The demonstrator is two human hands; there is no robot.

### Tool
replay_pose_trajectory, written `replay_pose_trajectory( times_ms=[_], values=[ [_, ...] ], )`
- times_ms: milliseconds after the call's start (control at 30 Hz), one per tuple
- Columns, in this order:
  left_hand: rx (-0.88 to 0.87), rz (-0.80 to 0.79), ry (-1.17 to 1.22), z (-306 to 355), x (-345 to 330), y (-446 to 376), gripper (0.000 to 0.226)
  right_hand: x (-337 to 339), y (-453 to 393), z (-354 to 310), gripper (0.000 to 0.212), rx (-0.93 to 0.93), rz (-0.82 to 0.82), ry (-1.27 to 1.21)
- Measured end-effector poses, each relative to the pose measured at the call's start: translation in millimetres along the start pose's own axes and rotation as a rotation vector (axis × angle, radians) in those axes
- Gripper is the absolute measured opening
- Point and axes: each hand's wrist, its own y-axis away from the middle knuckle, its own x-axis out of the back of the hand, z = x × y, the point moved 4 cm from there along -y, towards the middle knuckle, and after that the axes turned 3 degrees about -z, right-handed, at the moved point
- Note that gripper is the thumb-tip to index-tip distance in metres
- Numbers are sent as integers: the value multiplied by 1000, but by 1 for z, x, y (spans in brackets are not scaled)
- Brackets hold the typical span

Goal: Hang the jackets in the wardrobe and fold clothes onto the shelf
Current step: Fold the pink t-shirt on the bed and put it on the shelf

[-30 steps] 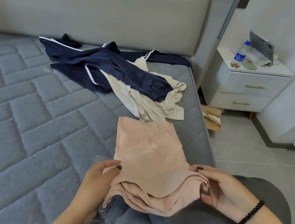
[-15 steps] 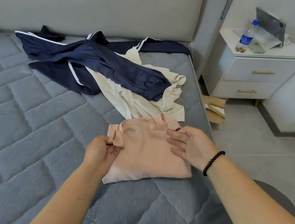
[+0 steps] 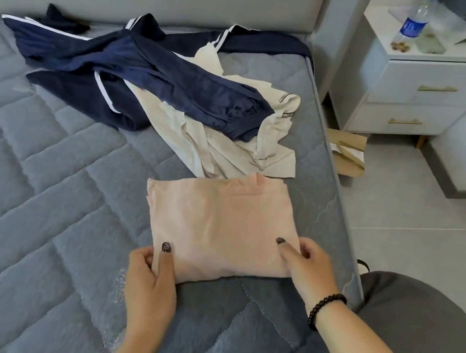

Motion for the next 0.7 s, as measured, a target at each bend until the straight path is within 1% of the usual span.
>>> replay_pose_trajectory(
  times_ms=[67, 133, 200, 233, 300, 367, 400, 467, 500, 533, 567, 600, 633, 667, 700],
  values=[
    [-78, 38, -29, 14, 2, 0, 25, 1, 1, -7, 28, 112, 59, 50],
    [-147, 95, -70, 23, 7, -3, 26, 6, 2, -14, 33, 234, 149, 138],
    [-182, 122, -159, 20, 13, -10, 25, 11, 0, -17, 36, 271, 193, 160],
    [-177, 105, -215, 15, 15, -14, 24, 12, -2, -17, 38, 237, 180, 164],
    [-128, 43, -339, 3, 14, -18, 26, 9, -8, -8, 41, 96, 115, 199],
    [-110, 18, -406, 1, 14, -20, 23, 7, -12, 0, 42, -22, 71, 233],
    [-129, 32, -418, 5, 15, -18, 20, 8, -12, 0, 39, -39, 73, 253],
    [-221, 85, -457, 18, 17, -13, 14, 10, -10, -6, 16, 4, 131, 354],
    [-288, 109, -483, 26, 16, -11, 17, 11, -7, -12, 12, 60, 196, 447],
    [-381, 110, -500, 34, 14, -9, 28, 10, -5, -18, 22, 164, 260, 545],
    [-502, 73, -513, 43, 9, -7, 37, 4, -2, -27, 29, 325, 296, 616],
    [-627, 19, -540, 52, 2, -6, 43, -5, 3, -38, 36, 517, 295, 658],
    [-739, -45, -579, 58, -8, -4, 45, -18, 7, -47, 41, 704, 242, 697],
    [-814, -111, -631, 62, -19, -5, 46, -32, 11, -52, 43, 868, 159, 752],
    [-840, -189, -687, 63, -29, -7, 47, -46, 11, -53, 43, 983, 58, 816]
  ],
)
